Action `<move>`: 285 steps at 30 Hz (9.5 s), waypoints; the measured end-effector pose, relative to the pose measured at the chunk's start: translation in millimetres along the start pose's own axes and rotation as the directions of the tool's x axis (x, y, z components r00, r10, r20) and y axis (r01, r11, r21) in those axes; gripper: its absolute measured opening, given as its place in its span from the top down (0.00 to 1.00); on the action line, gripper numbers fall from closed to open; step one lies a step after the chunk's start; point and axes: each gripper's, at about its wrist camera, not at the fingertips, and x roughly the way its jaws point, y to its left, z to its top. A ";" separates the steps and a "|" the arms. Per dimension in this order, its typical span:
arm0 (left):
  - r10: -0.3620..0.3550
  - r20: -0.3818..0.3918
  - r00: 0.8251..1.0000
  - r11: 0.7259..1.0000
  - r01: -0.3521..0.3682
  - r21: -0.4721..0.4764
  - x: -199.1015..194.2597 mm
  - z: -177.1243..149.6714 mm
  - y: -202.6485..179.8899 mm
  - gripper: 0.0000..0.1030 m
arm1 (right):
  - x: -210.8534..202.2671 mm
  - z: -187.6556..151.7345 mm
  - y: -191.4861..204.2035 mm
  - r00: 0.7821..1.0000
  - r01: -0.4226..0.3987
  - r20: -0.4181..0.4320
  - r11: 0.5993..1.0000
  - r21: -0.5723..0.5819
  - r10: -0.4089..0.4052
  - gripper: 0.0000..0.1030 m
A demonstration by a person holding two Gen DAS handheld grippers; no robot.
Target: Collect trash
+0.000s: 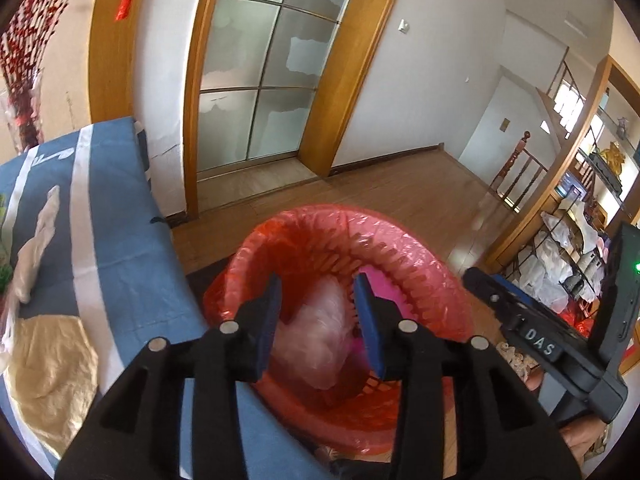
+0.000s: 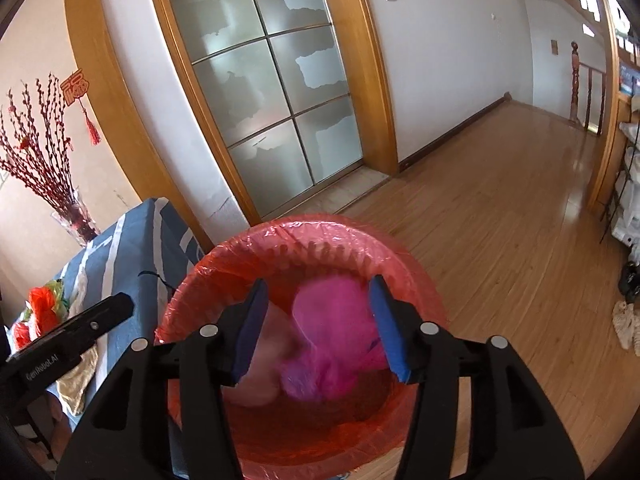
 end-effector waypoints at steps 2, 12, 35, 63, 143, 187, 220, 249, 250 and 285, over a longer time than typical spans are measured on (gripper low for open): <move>0.025 0.019 1.000 1.000 -0.025 0.003 -9.9 -2.7 6.8 0.61 | -3.9 -0.1 5.0 1.000 0.021 0.020 0.999 -0.028 -0.020 0.43; 0.246 0.155 0.957 0.969 -0.246 -0.023 -97.9 -33.4 65.0 0.47 | -28.0 -21.9 78.9 0.996 -0.037 0.069 0.965 -0.258 0.057 0.36; 0.660 0.082 0.746 0.721 -0.599 -0.349 -242.7 -99.8 272.5 0.37 | 20.7 -111.2 289.8 0.921 -0.377 -0.271 0.812 -0.447 0.279 0.43; 0.593 -0.051 0.804 0.750 -0.574 -0.330 -186.2 -81.9 298.5 0.41 | 27.6 -87.2 243.8 0.954 -0.272 -0.233 0.871 -0.409 0.188 0.93; -0.003 0.065 0.998 0.997 -0.002 0.073 -39.8 -26.8 2.2 0.74 | -11.8 -7.3 30.8 0.999 0.005 0.050 1.000 -0.031 -0.004 0.93; 0.479 0.126 0.869 0.873 -0.456 -0.174 -177.9 -62.2 188.3 0.45 | 2.3 -33.1 191.1 0.958 -0.287 -0.099 0.919 -0.271 0.269 0.60; 0.590 0.104 0.800 0.777 -0.528 -0.342 -234.7 -87.1 295.6 0.42 | 63.4 -98.2 379.0 0.875 -0.464 -0.318 0.820 -0.334 0.366 0.60; 0.451 0.113 0.885 0.875 -0.414 -0.251 -181.9 -55.5 250.5 0.42 | 31.2 -49.9 302.3 0.908 -0.420 -0.160 0.848 -0.324 0.388 0.66; 0.438 0.111 0.892 0.883 -0.404 -0.241 -175.1 -52.3 244.8 0.42 | 30.8 -48.5 297.0 0.913 -0.408 -0.151 0.854 -0.322 0.379 0.66; 0.290 -0.015 0.957 0.954 -0.291 -0.078 -76.5 -28.3 165.7 0.97 | 11.7 -27.2 191.3 0.963 -0.270 -0.057 0.934 -0.236 0.264 0.66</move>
